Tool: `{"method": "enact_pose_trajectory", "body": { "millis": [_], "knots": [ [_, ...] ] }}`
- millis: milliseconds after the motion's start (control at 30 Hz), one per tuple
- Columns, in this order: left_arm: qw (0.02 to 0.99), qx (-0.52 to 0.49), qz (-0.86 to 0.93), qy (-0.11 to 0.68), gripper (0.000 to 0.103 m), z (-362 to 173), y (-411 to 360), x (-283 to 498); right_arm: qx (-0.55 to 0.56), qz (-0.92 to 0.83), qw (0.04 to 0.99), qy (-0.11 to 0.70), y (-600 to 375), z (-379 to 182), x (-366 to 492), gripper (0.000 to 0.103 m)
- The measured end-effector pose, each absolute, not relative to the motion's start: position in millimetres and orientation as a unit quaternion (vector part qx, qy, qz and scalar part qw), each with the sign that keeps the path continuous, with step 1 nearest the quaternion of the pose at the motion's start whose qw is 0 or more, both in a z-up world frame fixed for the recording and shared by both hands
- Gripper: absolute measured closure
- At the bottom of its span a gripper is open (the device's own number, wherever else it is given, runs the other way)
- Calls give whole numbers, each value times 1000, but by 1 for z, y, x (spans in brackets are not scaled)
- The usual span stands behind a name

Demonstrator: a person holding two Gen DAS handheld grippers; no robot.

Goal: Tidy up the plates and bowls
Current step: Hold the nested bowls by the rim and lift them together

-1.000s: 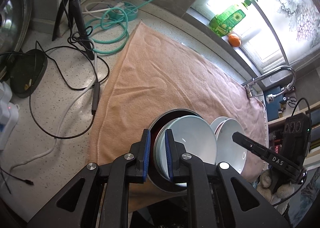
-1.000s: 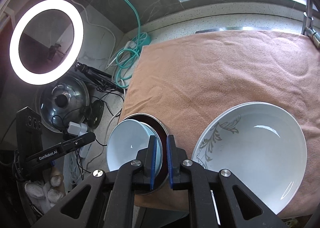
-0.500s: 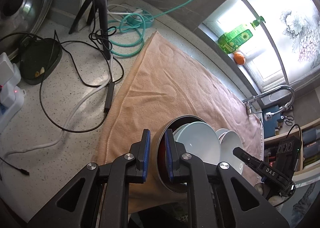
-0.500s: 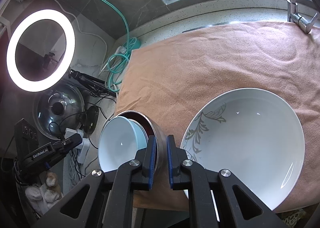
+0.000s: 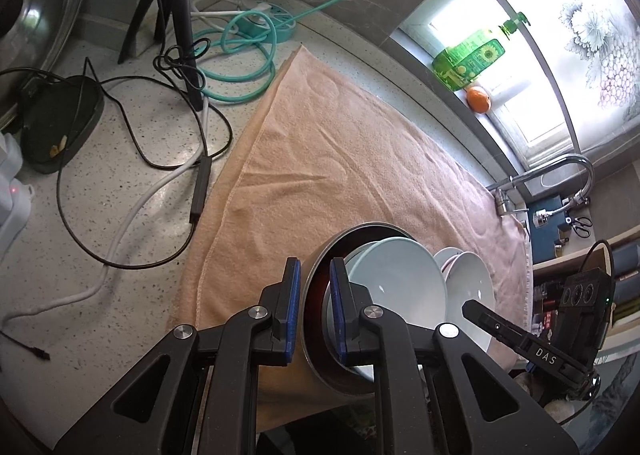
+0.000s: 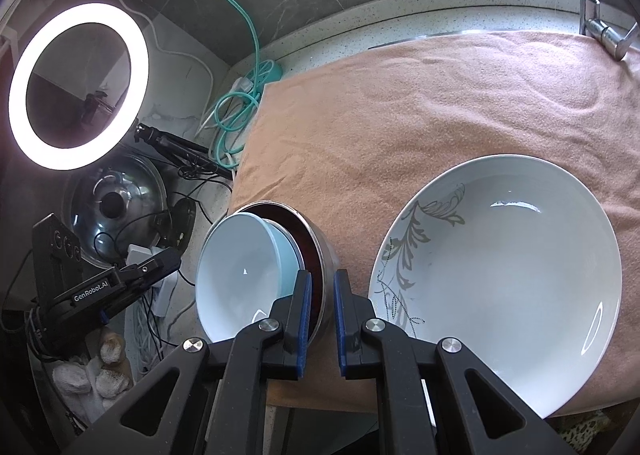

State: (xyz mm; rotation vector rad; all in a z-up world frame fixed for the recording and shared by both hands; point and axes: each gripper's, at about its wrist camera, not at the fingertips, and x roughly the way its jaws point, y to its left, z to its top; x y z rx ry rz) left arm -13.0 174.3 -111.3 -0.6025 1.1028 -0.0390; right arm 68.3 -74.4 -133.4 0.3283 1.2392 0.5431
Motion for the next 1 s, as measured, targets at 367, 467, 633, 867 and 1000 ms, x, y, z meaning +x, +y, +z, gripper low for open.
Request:
{"method": "enact_pose_trajectory", "body": {
  "millis": [367,467,633,867,1000],
  "knots": [
    [801,-293,13,522,90,-124,169,-26,127,272,755,583,-69,-141,76,92],
    [797,-300,19,524,90,-128,167,-31,116,279,755,582,-66,-143,78,92],
    [793,-302,28,528,90,-133,162,-39,117,289,745,590,-63,-152,79,92],
    [791,-303,33,530,90,-137,160,-44,107,296,740,594,-58,-156,77,92],
    [791,-301,31,532,90,-139,157,-43,98,296,743,592,-54,-154,78,92]
  ]
}}
